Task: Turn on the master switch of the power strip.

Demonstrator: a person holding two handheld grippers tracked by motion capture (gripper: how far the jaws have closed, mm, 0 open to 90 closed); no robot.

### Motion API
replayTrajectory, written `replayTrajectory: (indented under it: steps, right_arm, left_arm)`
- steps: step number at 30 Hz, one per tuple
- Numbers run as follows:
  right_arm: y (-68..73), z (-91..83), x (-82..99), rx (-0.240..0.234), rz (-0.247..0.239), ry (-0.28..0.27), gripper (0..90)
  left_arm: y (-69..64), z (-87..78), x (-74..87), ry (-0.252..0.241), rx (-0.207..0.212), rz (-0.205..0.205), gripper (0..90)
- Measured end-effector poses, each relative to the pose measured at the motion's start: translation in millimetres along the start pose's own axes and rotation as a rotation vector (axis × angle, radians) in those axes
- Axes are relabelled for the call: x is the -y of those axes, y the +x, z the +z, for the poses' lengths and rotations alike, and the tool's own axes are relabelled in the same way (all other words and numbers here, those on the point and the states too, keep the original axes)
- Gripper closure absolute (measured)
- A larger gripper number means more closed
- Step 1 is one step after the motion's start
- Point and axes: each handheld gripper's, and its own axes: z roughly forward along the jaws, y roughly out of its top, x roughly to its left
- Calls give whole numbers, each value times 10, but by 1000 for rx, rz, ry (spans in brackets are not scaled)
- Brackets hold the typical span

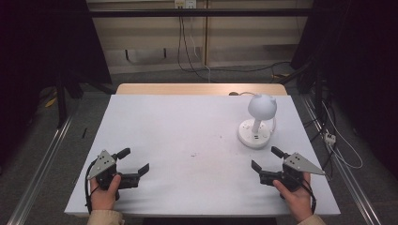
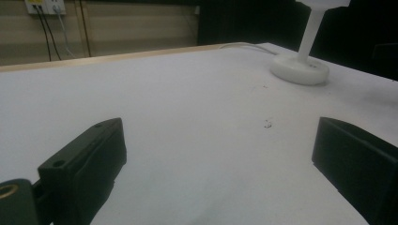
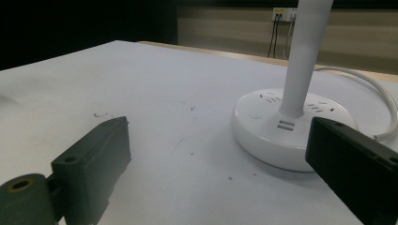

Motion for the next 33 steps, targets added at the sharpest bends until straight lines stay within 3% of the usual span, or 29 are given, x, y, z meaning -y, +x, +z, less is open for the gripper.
replayTrajectory:
  steps: [8,33]
  right_arm:
    - [-50,26,0,-15,5,12,59]
    - [-240,114,-34,26,19,21,87]
  left_arm:
    - [-7,8,1,3,5,2,28]
    - [4,13,5,10,2,8,29]
